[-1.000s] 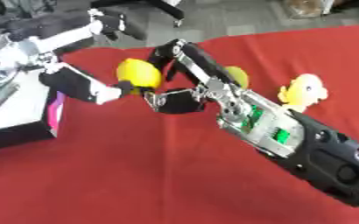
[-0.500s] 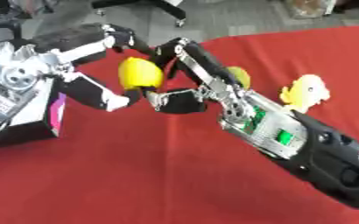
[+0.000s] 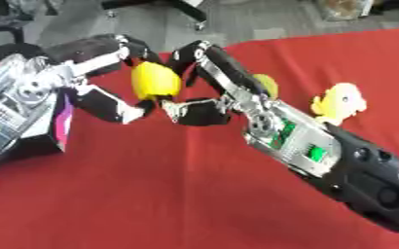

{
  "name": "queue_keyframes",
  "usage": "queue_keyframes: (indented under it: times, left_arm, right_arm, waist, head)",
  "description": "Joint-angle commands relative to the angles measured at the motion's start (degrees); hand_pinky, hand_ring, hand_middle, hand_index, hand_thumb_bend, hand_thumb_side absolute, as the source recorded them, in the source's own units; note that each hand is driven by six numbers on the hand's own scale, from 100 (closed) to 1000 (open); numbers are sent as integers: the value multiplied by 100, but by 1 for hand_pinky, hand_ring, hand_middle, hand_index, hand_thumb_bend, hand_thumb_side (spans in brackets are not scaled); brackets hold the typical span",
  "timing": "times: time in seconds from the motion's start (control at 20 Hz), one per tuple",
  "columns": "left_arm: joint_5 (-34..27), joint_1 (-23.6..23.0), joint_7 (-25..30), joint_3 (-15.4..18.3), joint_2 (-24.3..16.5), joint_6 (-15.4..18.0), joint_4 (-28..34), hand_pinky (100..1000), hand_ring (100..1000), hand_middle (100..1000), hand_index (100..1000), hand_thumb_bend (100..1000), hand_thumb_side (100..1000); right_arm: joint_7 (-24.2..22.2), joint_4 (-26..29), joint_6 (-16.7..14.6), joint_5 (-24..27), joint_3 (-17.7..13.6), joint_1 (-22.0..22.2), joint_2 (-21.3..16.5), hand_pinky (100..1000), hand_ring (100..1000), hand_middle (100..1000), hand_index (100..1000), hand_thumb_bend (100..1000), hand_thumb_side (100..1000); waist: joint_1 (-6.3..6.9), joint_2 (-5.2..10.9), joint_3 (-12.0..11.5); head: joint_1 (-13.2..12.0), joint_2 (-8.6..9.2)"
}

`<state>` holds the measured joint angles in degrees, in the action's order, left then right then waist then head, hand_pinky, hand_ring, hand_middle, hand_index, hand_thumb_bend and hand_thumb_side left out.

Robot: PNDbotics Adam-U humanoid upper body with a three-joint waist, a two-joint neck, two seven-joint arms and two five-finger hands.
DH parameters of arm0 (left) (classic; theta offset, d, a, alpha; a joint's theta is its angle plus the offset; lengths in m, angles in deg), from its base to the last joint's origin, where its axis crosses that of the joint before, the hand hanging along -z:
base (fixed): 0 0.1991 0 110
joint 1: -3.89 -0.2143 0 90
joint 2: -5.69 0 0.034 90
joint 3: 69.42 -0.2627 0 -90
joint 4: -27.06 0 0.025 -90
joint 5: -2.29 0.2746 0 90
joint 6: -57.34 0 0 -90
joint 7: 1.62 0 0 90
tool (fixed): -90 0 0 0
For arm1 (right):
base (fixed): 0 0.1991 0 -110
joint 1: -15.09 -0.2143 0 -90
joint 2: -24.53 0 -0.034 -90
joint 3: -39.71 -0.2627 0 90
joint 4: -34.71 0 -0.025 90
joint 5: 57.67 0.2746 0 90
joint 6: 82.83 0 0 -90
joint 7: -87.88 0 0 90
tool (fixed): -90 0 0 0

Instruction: Pick up the objects with one hand, pass them to the other hand, and then place them into the box on the other side of the table.

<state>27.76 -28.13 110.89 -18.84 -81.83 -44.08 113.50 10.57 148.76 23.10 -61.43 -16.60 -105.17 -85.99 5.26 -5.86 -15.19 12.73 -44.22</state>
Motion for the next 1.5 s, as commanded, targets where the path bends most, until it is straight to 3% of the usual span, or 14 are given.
queue_keyframes:
  times: [0.05, 0.35, 0.5, 0.55, 0.7, 0.95, 1.15, 1.5]
  left_arm:
    - [-198, 99, -384, 92, -24, -77, 37, 748, 755, 583, 698, 100, 272]
    - [-776, 79, -1033, 67, -37, -150, 108, 732, 703, 478, 538, 100, 368]
    - [-1002, 73, -1103, 30, -51, -153, 128, 732, 695, 458, 499, 100, 309]
    - [-1052, 65, -1108, 26, -54, -163, 127, 731, 691, 447, 480, 100, 299]
    - [-1163, 45, -1094, 17, -57, -215, 109, 731, 685, 430, 452, 100, 286]
    - [-1202, 31, -990, 4, -88, -273, 119, 732, 682, 417, 422, 100, 263]
    - [-1199, 4, -892, 10, -131, -288, 108, 729, 679, 411, 415, 100, 241]
    - [-1166, -77, -785, 11, -291, -296, 83, 725, 672, 398, 397, 100, 192]
  right_arm:
    - [-22, 54, -26, -49, -19, -67, -26, 526, 626, 423, 535, 100, 100]
    - [-100, 54, 2, -120, -7, -54, -21, 525, 627, 428, 539, 100, 100]
    - [-158, 54, 36, -173, 0, -43, -20, 542, 646, 453, 567, 100, 100]
    - [-199, 54, 64, -203, 3, -37, -24, 566, 678, 492, 626, 218, 100]
    - [-337, 54, 153, -323, 0, -31, -28, 608, 730, 554, 691, 392, 100]
    - [-673, 54, 152, -538, -6, -23, -43, 674, 809, 661, 804, 517, 257]
    - [-945, 54, 111, -707, -37, -12, -57, 702, 858, 731, 869, 539, 372]
    - [-1102, 54, 246, -901, -65, 44, -86, 722, 884, 762, 891, 495, 453]
  waist:
    - [24, 55, 2]
    - [27, 43, -2]
    - [27, 38, -4]
    - [26, 36, -4]
    - [25, 33, -2]
    - [24, 26, 6]
    - [28, 25, 15]
    - [29, 37, 32]
  head:
    - [-26, 11]
    - [-28, 11]
    - [-32, 11]
    - [-30, 11]
    - [-30, 11]
    - [-18, 11]
    - [-15, 11]
    - [-34, 11]
